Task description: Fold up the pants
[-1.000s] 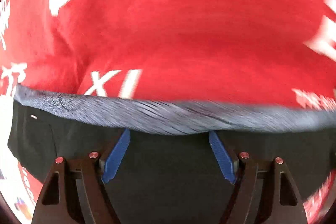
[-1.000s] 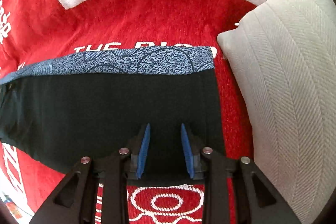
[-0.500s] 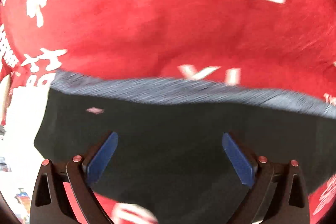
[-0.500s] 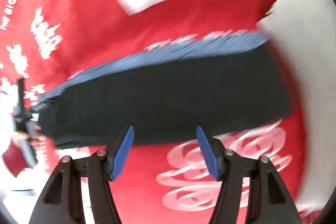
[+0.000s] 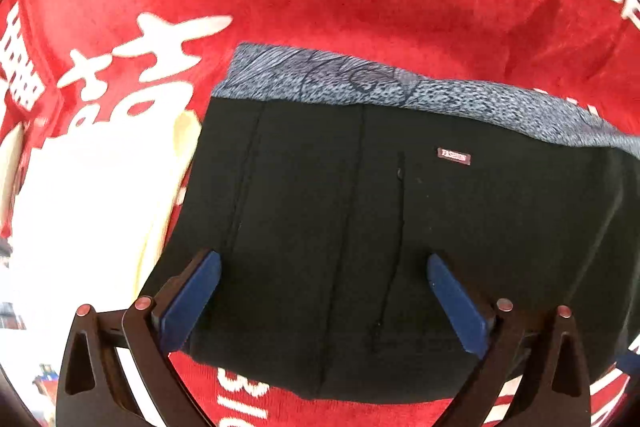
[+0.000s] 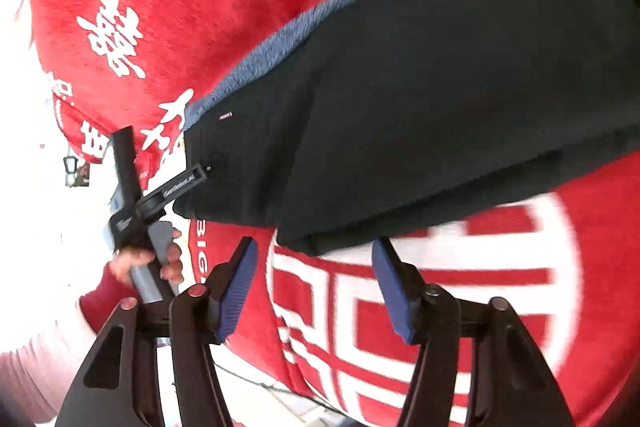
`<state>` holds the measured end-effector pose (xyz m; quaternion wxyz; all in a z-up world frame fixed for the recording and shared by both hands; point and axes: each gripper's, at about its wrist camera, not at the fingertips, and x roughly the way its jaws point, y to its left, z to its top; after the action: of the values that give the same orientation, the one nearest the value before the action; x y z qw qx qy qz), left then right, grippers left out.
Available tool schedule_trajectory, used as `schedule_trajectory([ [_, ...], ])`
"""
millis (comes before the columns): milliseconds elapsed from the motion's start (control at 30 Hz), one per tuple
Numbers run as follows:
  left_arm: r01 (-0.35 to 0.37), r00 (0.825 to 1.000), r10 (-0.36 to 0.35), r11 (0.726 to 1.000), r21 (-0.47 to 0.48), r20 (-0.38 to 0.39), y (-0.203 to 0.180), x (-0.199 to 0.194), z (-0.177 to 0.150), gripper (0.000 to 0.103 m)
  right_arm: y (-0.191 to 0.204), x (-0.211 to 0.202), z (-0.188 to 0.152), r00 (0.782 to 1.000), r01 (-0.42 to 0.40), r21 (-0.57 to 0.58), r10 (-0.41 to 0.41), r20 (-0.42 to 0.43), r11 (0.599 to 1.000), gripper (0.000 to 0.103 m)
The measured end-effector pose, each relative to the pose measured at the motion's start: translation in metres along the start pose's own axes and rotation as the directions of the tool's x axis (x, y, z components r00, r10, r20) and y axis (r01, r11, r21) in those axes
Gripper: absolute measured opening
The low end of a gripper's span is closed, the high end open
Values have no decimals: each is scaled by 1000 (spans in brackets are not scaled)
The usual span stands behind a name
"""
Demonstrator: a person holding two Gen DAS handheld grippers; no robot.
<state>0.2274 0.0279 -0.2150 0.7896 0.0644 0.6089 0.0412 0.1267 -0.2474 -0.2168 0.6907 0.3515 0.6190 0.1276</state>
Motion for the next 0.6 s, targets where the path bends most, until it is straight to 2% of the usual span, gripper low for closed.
schedule_trajectory([
  [100,48,999,-48,999,-6,17,2,1,-4,103,-3,8,10,999,1,35,-2,34,999,61],
  [133,56,998,-56,998,-4,22,5,3,-6,103,-1,8,11,998,-31,31,30,52,999,61],
  [267,57,998,-58,998,2,40,10,9,-7,103,-6,8,17,995,-63,97,55,81,993,61],
  [300,57,998,-57,998,4,40,9,8,-6,103,-7,11,21,994,-77,132,66,87,988,54],
  [333,59,998,-59,998,5,36,10,9,-4,103,-7,16,25,993,-86,164,71,92,983,26],
  [367,61,998,-61,998,6,27,11,9,-2,103,-8,17,29,995,-64,194,47,88,979,10],
  [400,61,998,-61,998,11,17,9,7,-1,103,-11,16,32,997,-35,221,17,81,975,9],
  [467,55,998,-55,998,36,9,6,2,-2,103,-9,7,26,994,-49,239,24,103,970,8],
  [533,60,998,-61,997,58,21,7,4,-6,103,1,0,13,992,18,176,-39,117,984,7],
  [600,63,997,-66,996,62,44,8,6,-9,103,-8,10,2,993,65,180,-81,83,982,5],
])
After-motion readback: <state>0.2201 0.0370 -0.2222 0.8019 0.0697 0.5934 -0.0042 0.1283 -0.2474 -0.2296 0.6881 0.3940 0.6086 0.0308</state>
